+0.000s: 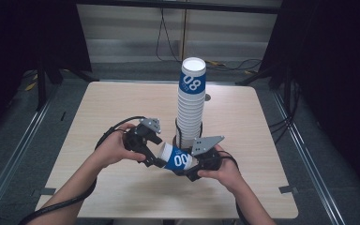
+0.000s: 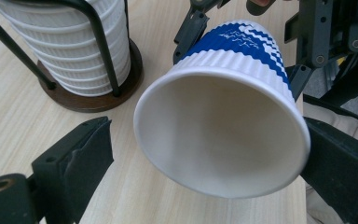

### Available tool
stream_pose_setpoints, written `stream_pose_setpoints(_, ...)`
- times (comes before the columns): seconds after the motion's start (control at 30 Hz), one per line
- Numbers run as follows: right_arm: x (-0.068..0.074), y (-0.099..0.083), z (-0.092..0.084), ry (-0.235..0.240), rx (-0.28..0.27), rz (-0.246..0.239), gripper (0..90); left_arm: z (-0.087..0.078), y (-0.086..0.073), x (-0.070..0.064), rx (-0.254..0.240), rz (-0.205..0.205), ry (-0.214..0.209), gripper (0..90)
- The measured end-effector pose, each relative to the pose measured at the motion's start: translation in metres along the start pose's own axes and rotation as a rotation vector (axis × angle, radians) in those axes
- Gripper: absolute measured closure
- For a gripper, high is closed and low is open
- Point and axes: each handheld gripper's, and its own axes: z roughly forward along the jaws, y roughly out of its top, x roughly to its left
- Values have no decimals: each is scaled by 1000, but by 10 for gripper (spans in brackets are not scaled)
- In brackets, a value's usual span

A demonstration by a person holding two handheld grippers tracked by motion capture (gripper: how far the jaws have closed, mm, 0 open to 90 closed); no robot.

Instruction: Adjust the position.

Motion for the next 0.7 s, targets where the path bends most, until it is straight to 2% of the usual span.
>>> stream_pose_setpoints(0.07,0,0,0,2,-1,4,277,0,0,1,5,8,-6,66)
stream_pose_setpoints(0.27,0,1,0,10,-21,0,277,2,1,-1,-28,6,-23,69)
stream_pose_setpoints(0.3,0,1,0,8,-21,-3,277,1,2,0,-16,27,-32,76)
stream_pose_setpoints(0.33,-1,1,-1,4,-21,-1,277,1,2,-1,-27,17,-34,117)
stream_pose_setpoints(0.4,-1,0,-1,5,-26,0,277,1,3,-1,-26,30,-37,151)
stream_pose_setpoints(0.43,-1,0,-1,7,-28,5,277,-1,4,-1,-7,35,-28,152)
stream_pose_setpoints(0.53,-1,1,-2,3,-27,1,277,0,3,-2,-38,19,-38,152)
stream_pose_setpoints(0.7,-1,1,-1,8,-32,-4,277,0,3,-1,-38,27,-45,150)
